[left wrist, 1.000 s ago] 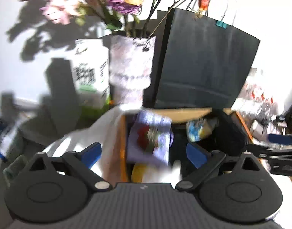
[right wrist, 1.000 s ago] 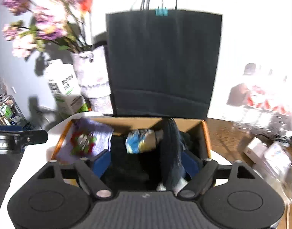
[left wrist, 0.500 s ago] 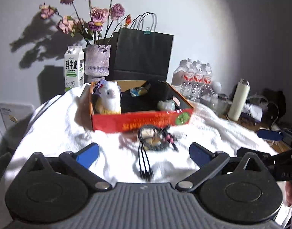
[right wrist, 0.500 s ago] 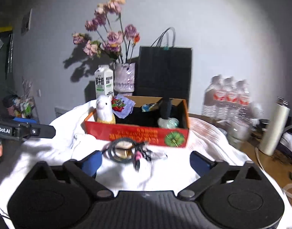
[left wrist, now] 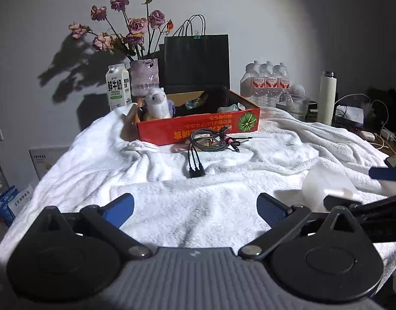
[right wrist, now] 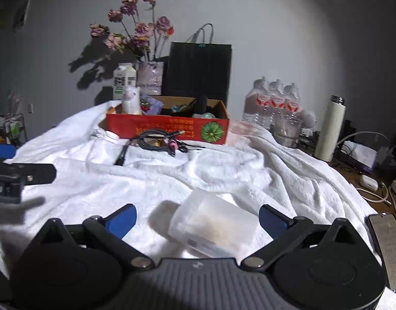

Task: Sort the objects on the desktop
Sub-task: 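Withdraw the left tool from the box toward the black cables, then grasp the black cables with the left tool and lift toward the box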

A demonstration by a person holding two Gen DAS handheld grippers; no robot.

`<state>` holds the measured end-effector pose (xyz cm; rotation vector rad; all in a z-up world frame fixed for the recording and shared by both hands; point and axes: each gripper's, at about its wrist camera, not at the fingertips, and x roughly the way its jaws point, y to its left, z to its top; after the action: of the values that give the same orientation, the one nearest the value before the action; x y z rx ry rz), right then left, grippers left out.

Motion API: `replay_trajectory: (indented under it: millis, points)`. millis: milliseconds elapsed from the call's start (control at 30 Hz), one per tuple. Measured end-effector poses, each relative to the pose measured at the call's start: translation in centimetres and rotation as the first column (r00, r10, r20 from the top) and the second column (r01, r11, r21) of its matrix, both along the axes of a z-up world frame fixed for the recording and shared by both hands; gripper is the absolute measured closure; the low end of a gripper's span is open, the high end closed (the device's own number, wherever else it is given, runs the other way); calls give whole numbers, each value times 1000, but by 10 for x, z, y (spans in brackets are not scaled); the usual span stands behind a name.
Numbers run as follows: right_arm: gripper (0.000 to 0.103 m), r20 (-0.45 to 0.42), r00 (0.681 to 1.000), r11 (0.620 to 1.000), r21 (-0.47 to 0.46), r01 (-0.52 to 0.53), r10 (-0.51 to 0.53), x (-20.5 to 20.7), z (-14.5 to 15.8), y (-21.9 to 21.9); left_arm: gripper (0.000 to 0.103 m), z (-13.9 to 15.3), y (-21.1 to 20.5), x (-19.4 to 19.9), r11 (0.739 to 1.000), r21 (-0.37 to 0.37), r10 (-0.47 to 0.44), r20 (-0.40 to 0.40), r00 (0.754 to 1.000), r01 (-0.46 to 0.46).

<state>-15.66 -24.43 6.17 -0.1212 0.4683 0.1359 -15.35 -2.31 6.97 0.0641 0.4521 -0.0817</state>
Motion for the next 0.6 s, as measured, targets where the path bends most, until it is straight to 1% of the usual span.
replay_trajectory:
  millis: [100,200,267,333,367,400,433,533,567,600]
  points:
    - [2,-38,998,999,-7,40,-40,6,-10,-2,0,-5,1,5,1000,-23,9,-12,1000,-9]
    - [2,-64,996,998,32,58,-56,16,-19,-4,0,-14,5,19,999,-49,19,-49,999,-21]
    - [2,-91,993,996,46,78,-73,26,-25,-4,0,-16,6,32,997,-72,16,-52,999,-19]
    - [2,-103,991,994,52,92,-86,34,-31,-1,8,-16,6,51,998,-70,1,-51,999,-5]
    - [2,-102,990,994,49,101,-96,37,-33,0,16,-16,5,63,998,-64,-3,-48,999,0]
    - [2,-100,990,993,46,106,-100,41,-34,2,20,-16,5,75,998,-57,4,-52,999,-7]
    - [2,-97,990,994,43,103,-98,45,-35,3,21,-15,4,87,998,-58,5,-56,998,-8]
    - [7,-103,991,994,46,94,-89,60,-35,4,24,-12,4,129,997,-81,-4,-62,998,-1]
    - [15,-105,991,994,55,95,-88,66,-35,3,25,-11,4,144,996,-87,-16,-61,998,11]
    - [17,-108,990,993,67,93,-85,71,-35,2,26,-12,4,159,995,-94,-35,-66,997,29]
